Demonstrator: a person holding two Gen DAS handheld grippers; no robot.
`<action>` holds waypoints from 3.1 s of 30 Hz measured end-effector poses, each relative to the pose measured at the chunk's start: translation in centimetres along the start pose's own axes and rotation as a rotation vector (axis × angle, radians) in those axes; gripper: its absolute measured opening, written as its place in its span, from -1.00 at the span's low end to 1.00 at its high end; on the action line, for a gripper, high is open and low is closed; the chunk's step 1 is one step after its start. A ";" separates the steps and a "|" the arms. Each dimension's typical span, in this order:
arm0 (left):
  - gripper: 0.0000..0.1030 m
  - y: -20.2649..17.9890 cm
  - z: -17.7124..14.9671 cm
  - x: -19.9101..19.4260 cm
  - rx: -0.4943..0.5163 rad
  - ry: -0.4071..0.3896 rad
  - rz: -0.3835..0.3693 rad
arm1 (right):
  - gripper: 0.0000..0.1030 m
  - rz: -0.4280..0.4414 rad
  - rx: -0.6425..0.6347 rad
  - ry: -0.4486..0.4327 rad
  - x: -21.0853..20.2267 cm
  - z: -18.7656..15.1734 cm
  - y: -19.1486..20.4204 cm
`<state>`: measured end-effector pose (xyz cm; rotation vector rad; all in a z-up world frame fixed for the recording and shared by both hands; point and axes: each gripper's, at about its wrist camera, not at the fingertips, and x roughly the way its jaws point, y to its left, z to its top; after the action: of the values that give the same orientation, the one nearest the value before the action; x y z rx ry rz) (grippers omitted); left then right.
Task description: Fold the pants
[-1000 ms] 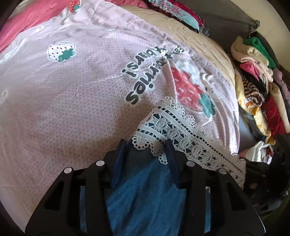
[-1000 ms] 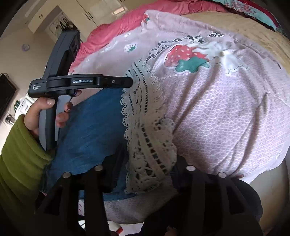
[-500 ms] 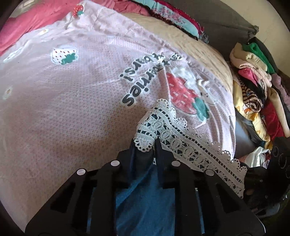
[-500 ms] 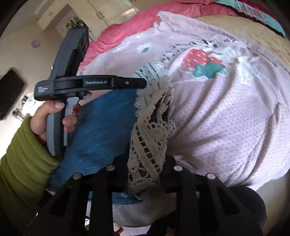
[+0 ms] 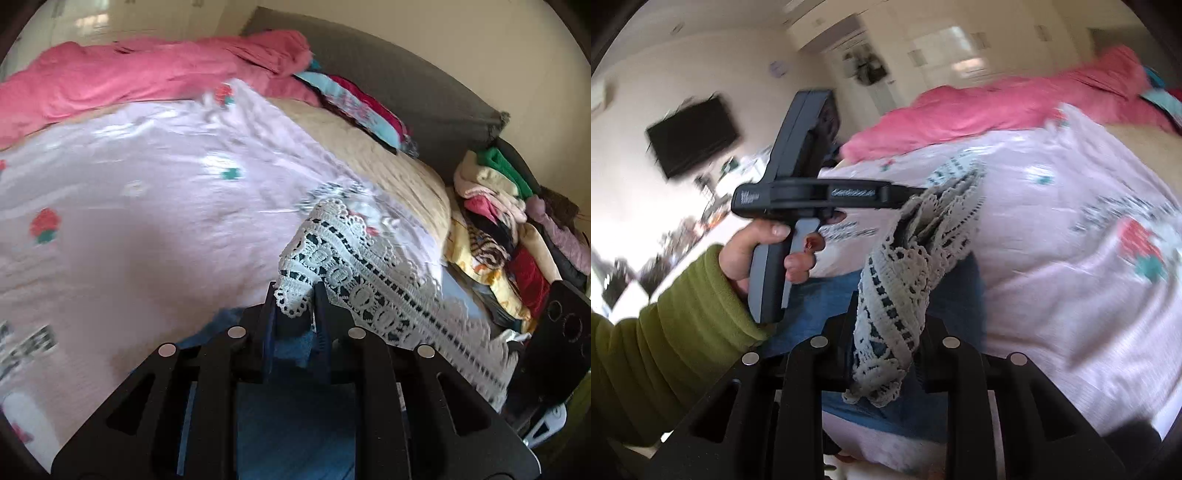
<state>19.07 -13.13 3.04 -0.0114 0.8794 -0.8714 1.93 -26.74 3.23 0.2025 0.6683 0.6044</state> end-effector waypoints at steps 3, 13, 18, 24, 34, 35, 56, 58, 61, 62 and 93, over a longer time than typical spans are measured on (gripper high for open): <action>-0.77 2.5 -2.0 -0.7 -0.060 0.027 0.089 | -0.55 0.007 -0.048 0.081 3.9 -0.1 2.1; -0.24 9.6 -8.4 -5.7 -0.405 -0.081 0.150 | -0.51 -0.176 -0.362 0.248 10.1 -4.1 7.9; 0.23 12.8 -10.3 -8.4 -0.535 -0.130 0.097 | -0.38 -0.255 -0.570 0.286 12.4 -6.2 11.4; 0.27 12.7 -10.4 -6.7 -0.543 -0.083 0.074 | -0.13 -0.266 -0.673 0.253 12.2 -7.6 12.8; 0.20 11.2 -10.3 -5.2 -0.504 -0.078 0.107 | 0.03 -0.157 -0.487 0.208 7.0 -8.0 11.2; 0.08 11.2 -10.3 -5.2 -0.502 -0.077 0.112 | 0.03 -0.150 -0.480 0.213 7.0 -8.7 12.1; -0.76 10.6 -11.0 -5.7 -0.469 -0.034 0.196 | -0.66 -0.113 -0.477 0.253 10.1 -8.0 13.1; -0.55 11.3 -11.2 -5.3 -0.501 -0.044 0.159 | -0.65 -0.116 -0.480 0.263 10.3 -8.4 13.0; -0.36 12.1 -11.5 -5.2 -0.545 -0.063 0.085 | -0.62 -0.098 -0.459 0.266 10.4 -8.4 12.6; -0.36 12.0 -11.4 -5.2 -0.543 -0.067 0.082 | -0.61 -0.096 -0.457 0.264 10.3 -8.3 12.7; -0.79 10.3 -10.4 -4.7 -0.534 -0.117 0.035 | -0.51 -0.060 -0.434 0.253 10.6 -7.9 11.3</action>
<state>17.31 0.27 -4.21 -0.5040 0.9766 -0.5766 -1.68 -11.43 -4.28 -0.3020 0.7662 0.7086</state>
